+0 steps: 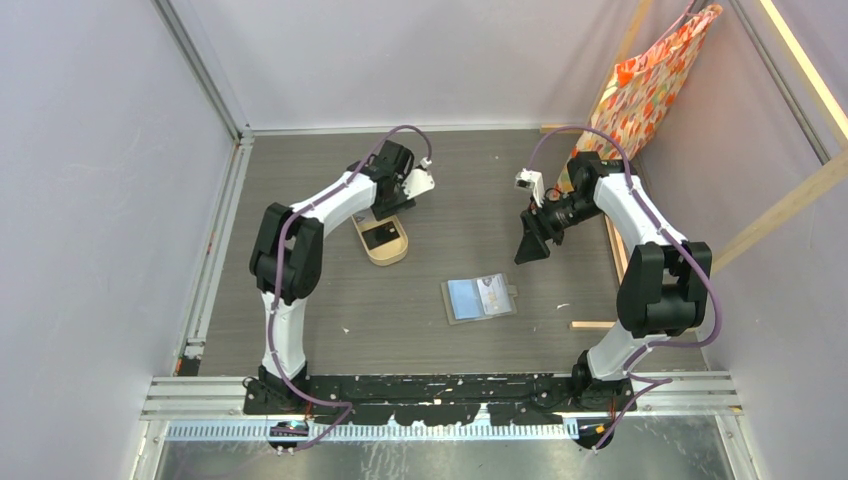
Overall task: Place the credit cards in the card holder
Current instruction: Pick up the credit card from the storage box.
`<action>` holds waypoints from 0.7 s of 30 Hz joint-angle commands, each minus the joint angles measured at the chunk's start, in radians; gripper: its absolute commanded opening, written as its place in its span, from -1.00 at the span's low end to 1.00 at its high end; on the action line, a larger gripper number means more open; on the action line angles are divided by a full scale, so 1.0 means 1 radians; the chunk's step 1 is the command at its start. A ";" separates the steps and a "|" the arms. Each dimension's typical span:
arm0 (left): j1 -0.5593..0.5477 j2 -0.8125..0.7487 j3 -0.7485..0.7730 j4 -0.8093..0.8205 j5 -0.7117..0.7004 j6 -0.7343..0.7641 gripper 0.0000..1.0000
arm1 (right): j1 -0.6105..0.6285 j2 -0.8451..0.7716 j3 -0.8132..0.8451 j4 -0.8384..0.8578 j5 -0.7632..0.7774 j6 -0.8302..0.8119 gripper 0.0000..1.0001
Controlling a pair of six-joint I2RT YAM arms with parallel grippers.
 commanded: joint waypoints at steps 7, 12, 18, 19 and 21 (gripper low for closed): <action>0.010 0.021 0.026 0.009 -0.030 0.014 -0.04 | -0.006 0.003 0.002 -0.021 -0.029 -0.025 0.51; 0.010 0.019 0.024 0.018 -0.051 0.011 -0.05 | -0.006 0.001 0.002 -0.025 -0.030 -0.028 0.52; 0.008 -0.030 -0.013 0.081 -0.063 -0.001 -0.04 | -0.007 0.001 0.001 -0.027 -0.032 -0.029 0.51; 0.008 -0.037 -0.019 0.092 -0.067 -0.001 -0.04 | -0.008 0.001 0.001 -0.028 -0.032 -0.029 0.52; 0.008 -0.043 -0.024 0.101 -0.078 -0.003 -0.03 | -0.008 0.000 0.001 -0.028 -0.033 -0.031 0.51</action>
